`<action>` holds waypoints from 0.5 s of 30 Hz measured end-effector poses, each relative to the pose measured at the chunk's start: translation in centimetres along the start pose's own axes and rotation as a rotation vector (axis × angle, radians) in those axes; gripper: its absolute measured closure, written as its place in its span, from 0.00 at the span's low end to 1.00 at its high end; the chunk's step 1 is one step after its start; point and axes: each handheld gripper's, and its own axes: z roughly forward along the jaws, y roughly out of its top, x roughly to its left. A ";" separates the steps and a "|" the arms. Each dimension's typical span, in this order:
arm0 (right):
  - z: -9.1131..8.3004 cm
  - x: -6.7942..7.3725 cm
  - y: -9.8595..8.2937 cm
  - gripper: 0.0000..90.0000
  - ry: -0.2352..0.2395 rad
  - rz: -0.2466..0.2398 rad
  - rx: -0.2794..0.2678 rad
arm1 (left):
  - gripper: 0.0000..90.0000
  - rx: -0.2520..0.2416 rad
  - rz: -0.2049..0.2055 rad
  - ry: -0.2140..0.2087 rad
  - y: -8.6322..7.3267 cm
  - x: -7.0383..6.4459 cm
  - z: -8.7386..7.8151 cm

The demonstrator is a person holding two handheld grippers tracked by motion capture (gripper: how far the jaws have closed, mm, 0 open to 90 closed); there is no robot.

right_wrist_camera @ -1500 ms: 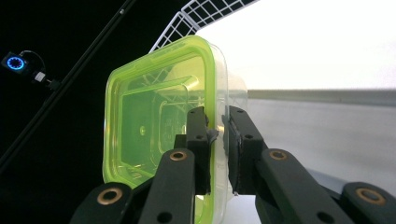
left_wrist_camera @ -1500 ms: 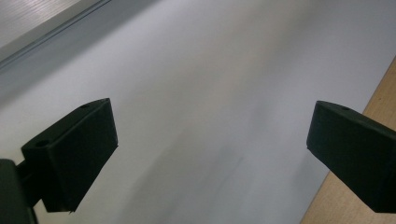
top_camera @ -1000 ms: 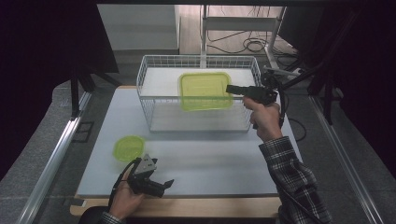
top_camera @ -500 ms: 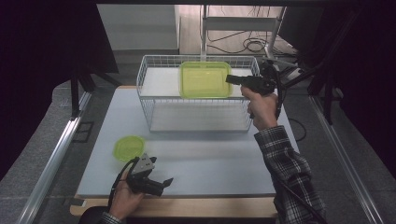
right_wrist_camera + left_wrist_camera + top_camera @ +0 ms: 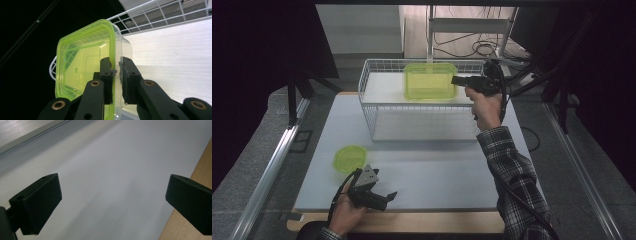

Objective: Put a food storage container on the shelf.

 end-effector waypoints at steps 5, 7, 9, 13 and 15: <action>0.2 -0.3 0.1 0.89 -0.027 -0.009 0.001 | 0.00 0.007 0.003 0.006 0.0 0.0 0.0; 0.4 -0.4 0.1 0.88 -0.027 -0.004 -0.001 | 0.00 0.009 0.004 0.006 0.0 -0.1 0.0; 0.5 -0.6 0.1 0.88 -0.026 0.002 -0.003 | 0.00 0.011 0.005 0.006 0.0 -0.1 0.0; 0.8 -0.6 0.2 0.86 -0.047 -0.018 -0.002 | 0.00 0.011 0.005 0.007 0.0 0.0 0.0; 0.9 -0.6 0.3 0.85 -0.053 -0.025 -0.002 | 0.00 0.011 0.005 0.008 0.0 0.0 0.0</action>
